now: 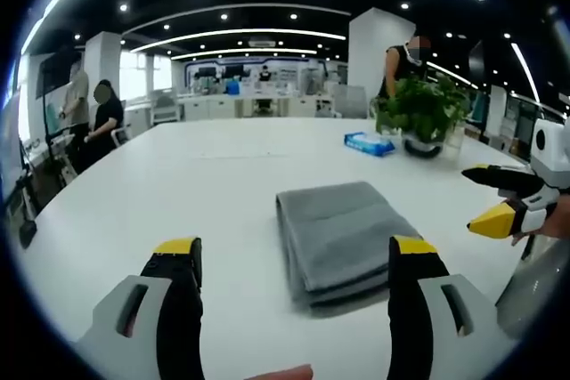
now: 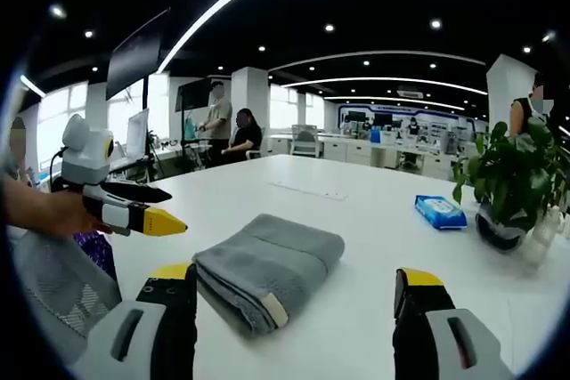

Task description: Open the folded towel by lifting each exposed corner and separating the folded layers until the towel lies flat within the target outline without major curled edges

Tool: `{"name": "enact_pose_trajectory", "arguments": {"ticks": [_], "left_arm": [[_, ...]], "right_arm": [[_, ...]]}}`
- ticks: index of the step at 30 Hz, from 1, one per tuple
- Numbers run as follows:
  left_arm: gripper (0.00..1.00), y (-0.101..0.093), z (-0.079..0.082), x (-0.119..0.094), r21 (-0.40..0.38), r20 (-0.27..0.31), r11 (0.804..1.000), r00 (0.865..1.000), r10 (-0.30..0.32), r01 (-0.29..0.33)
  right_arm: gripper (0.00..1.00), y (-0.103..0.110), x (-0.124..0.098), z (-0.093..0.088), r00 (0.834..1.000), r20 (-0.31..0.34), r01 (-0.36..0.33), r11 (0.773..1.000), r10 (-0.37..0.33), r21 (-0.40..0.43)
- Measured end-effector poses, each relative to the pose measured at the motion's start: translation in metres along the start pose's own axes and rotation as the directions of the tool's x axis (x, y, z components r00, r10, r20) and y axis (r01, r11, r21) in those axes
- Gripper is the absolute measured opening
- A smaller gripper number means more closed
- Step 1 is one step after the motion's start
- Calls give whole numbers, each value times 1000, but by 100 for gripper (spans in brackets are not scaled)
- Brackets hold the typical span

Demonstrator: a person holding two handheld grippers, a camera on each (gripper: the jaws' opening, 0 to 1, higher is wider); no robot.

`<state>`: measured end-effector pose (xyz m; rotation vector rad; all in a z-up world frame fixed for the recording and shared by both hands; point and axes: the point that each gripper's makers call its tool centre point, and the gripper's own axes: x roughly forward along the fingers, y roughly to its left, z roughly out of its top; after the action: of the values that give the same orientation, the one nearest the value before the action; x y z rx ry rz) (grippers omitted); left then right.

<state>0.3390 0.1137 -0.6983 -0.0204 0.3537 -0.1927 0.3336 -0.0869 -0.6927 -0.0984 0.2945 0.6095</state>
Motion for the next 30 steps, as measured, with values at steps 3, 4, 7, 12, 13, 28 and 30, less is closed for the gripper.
{"name": "enact_pose_trajectory", "arguments": {"ticks": [3,4,7,12,13,28,30], "left_arm": [[85,0,-2,1,2,-11,1000,1000,-3,3],[85,0,-2,0,4,-13,1000,1000,-2,2],[84,0,0,-2,7,-6,1000,1000,-1,1],[83,3,4,-6,5,9,1000,1000,13,-13],[83,4,4,-6,1,9,1000,1000,14,-14],[75,15,23,-39,-41,44,999,999,28,-26],[73,23,28,-48,-43,61,998,996,59,-56]], "right_arm": [[91,1,0,0,1000,-2,-5,1000,5,-3],[91,2,0,0,1000,-2,-6,1000,6,-4],[91,2,0,1,1000,-3,-6,1000,6,-13],[87,6,-1,6,1000,8,-18,1000,18,-17],[86,8,-1,8,999,18,-28,1000,28,-12],[62,41,8,49,986,65,-146,984,153,-100],[62,49,12,52,981,53,-177,977,184,-120]]}}
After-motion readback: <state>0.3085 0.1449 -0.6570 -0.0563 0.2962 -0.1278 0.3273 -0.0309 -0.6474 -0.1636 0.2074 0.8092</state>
